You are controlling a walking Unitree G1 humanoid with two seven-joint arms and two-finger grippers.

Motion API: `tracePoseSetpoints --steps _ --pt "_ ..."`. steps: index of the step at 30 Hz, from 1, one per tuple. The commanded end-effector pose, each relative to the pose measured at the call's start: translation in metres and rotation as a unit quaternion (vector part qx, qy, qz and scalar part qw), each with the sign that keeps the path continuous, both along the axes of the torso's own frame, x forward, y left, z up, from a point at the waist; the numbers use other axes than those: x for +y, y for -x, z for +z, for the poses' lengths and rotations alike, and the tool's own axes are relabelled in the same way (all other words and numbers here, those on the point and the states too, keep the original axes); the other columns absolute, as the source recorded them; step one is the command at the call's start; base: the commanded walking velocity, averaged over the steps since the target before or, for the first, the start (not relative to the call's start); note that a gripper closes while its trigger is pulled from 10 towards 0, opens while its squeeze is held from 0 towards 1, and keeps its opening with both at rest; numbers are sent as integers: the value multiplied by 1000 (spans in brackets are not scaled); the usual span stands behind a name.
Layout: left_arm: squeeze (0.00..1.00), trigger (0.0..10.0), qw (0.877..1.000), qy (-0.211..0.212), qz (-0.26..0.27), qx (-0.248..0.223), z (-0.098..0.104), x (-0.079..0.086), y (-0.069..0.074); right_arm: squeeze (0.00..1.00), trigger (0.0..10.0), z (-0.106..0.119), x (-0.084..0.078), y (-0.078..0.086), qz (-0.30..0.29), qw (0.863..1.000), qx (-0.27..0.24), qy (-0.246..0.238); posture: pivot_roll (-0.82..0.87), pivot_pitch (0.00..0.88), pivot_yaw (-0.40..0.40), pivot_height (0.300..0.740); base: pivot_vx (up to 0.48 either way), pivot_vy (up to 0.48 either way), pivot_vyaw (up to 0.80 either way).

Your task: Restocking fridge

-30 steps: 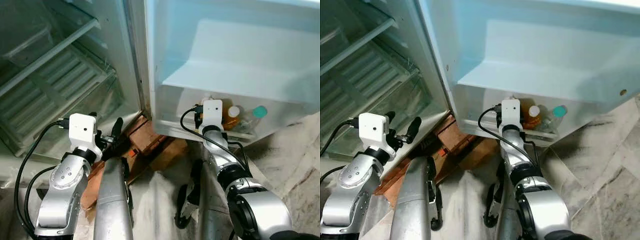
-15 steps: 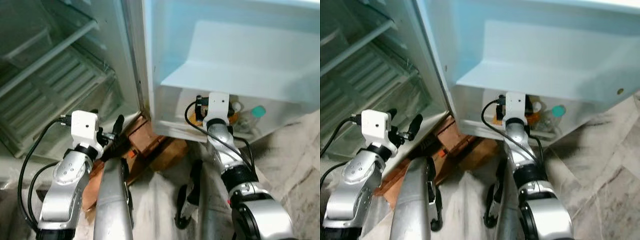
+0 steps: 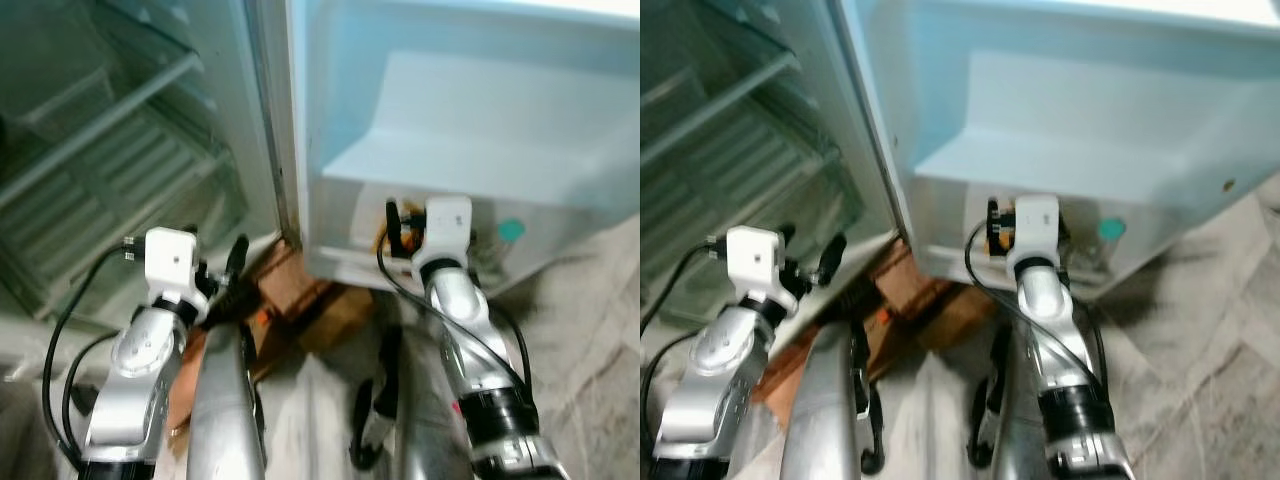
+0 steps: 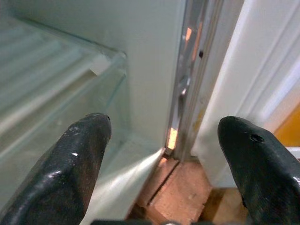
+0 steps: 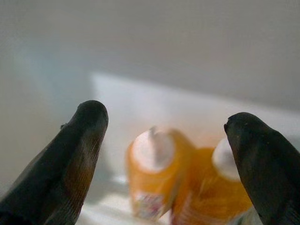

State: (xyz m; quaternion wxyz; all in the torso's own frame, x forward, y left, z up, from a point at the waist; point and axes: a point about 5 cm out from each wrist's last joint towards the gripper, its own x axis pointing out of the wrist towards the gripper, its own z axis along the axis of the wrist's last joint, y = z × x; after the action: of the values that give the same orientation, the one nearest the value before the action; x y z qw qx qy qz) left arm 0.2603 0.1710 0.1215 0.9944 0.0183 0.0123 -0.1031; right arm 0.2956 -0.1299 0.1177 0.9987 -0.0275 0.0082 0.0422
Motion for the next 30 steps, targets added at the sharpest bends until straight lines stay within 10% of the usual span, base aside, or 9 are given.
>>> tracePoseSetpoints --steps 1,7,8,9,30 --pt "0 10000 1000 -5 13 10 -6 4 4 1000 10000 5 2 11 31 999 -8 -2 119 99 11 571 0 0 0" --pt "0 10000 999 -11 46 17 -13 12 14 945 10000 9 -4 31 68 997 -36 -17 109 21 -13 571 0 0 0" --pt "0 10000 998 -11 54 15 -12 16 15 55 10000 11 -3 33 74 996 -46 -11 110 9 -18 571 0 0 0" --pt "0 10000 998 -12 65 13 -13 20 17 0 10000 13 -3 36 79 995 -59 0 114 0 -20 571 0 0 0" --pt "0 10000 996 2 83 33 -34 7 26 0 10000 -16 -16 40 30 999 -2 -29 105 0 -44 680 0 0 0"
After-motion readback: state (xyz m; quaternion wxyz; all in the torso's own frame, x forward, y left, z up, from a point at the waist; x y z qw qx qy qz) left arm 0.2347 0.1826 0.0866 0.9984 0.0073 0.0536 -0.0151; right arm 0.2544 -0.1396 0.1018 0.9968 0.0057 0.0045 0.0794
